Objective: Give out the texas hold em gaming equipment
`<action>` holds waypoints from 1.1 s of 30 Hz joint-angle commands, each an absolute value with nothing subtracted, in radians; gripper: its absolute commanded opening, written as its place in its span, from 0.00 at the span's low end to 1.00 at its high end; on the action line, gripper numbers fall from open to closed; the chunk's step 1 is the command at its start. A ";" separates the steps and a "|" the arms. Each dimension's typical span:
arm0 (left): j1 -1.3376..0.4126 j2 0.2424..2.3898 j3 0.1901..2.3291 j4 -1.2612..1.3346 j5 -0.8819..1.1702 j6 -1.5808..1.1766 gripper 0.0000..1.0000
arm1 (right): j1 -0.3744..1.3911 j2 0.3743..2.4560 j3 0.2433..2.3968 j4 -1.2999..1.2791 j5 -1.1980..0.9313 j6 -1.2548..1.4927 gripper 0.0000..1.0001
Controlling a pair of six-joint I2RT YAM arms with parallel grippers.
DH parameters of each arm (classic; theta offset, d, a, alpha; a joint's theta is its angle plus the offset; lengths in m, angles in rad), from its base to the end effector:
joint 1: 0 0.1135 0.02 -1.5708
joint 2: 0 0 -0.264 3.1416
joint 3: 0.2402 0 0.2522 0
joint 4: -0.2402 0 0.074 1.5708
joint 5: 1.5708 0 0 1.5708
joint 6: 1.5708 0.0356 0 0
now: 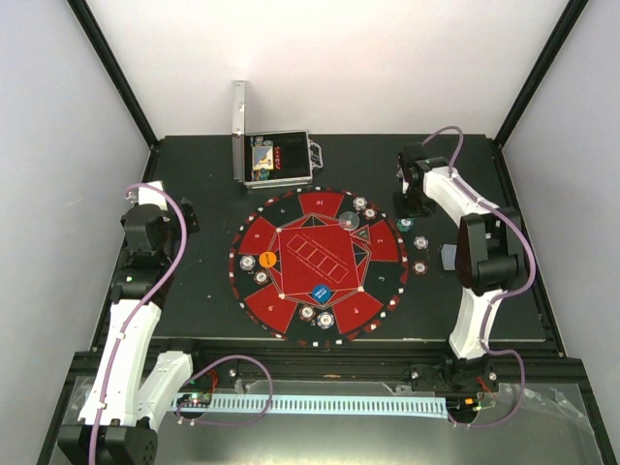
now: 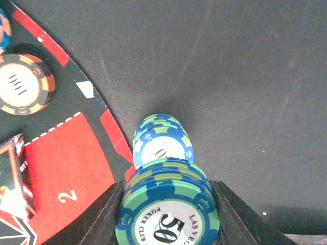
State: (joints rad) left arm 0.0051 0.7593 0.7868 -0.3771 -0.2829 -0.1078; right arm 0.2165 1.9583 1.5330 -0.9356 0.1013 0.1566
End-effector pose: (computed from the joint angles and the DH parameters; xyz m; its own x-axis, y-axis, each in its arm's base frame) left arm 0.1733 0.0108 0.3249 -0.3118 -0.1049 -0.9443 -0.3024 0.9531 -0.0060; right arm 0.3821 0.0804 0.2045 -0.9737 -0.0553 -0.2212 -0.0418 0.9970 -0.0652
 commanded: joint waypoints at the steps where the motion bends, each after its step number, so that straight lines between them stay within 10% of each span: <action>1: 0.000 0.753 0.806 -0.365 -0.272 -0.109 0.99 | 0.228 1.879 1.539 -0.953 0.098 0.153 0.39; 22: -0.006 0.742 0.806 -0.368 -0.266 -0.112 0.99 | 1.155 1.708 1.277 -0.870 0.072 0.405 0.39; 33: -0.011 0.732 0.805 -0.370 -0.267 -0.114 0.99 | 1.319 1.858 1.330 -0.821 0.082 0.376 0.39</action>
